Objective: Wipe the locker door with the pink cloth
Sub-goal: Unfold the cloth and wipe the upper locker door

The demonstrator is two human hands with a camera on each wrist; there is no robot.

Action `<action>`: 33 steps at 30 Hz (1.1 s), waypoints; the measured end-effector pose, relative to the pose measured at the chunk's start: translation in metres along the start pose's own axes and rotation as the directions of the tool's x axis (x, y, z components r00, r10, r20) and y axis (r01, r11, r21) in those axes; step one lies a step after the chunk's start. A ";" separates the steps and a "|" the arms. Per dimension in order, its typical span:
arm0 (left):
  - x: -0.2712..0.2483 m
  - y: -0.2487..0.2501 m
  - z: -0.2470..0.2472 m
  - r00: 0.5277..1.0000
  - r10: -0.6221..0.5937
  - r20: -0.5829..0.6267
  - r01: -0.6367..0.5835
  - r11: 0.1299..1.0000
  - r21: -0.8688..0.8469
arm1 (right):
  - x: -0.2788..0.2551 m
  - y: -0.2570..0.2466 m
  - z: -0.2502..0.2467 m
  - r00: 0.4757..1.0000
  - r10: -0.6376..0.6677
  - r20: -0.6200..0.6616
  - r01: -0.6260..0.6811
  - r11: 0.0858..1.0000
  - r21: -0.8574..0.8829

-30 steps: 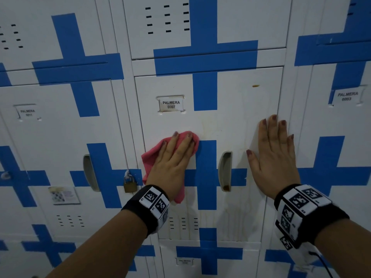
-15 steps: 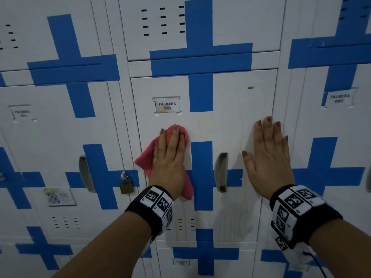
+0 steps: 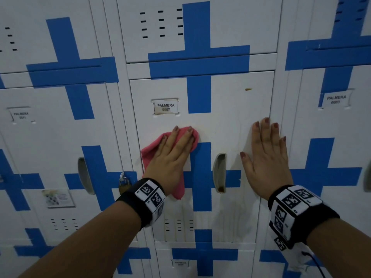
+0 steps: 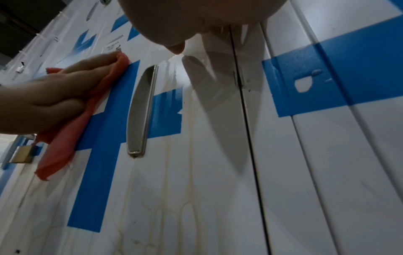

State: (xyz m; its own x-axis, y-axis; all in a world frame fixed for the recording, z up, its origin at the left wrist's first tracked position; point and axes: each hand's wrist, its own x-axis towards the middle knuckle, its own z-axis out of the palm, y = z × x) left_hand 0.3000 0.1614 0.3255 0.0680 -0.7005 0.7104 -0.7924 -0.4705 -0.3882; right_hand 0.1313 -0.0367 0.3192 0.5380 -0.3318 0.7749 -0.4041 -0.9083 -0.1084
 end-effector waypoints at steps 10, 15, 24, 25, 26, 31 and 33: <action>0.037 0.003 -0.022 0.915 -0.380 -0.134 0.344 0.909 -0.234 | 0.000 -0.001 0.000 1.000 0.008 0.000 -0.008 1.000 -0.017; 0.032 -0.004 -0.018 0.984 -0.119 -0.133 0.113 0.992 -0.050 | 0.000 -0.002 0.000 1.000 0.011 -0.004 -0.011 1.000 -0.013; 0.016 -0.003 -0.010 0.980 0.176 0.094 -0.186 0.976 0.115 | 0.000 -0.002 0.000 1.000 0.010 -0.011 -0.010 1.000 0.003; 0.015 -0.003 -0.008 0.976 0.192 0.107 -0.204 0.971 0.122 | 0.000 -0.002 0.000 1.000 0.010 -0.011 -0.010 1.000 0.004; 0.014 -0.004 -0.007 0.974 0.202 0.105 -0.214 0.970 0.117 | 0.000 -0.002 0.000 1.000 0.009 -0.013 -0.009 1.000 0.005; 0.019 0.003 -0.010 0.999 -0.030 -0.036 0.027 0.996 -0.081 | 0.000 -0.001 0.001 1.000 0.009 -0.018 -0.009 1.000 0.003; 0.025 0.010 -0.011 0.982 -0.176 -0.066 0.160 0.968 -0.194 | 0.000 -0.001 0.002 1.000 0.009 -0.023 -0.009 1.000 0.002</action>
State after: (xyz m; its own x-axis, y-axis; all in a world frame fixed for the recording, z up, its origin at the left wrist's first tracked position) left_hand 0.2871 0.1456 0.3459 0.1656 -0.5698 0.8049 -0.8737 -0.4633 -0.1482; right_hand 0.1326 -0.0362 0.3180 0.5170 -0.3336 0.7883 -0.4073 -0.9059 -0.1162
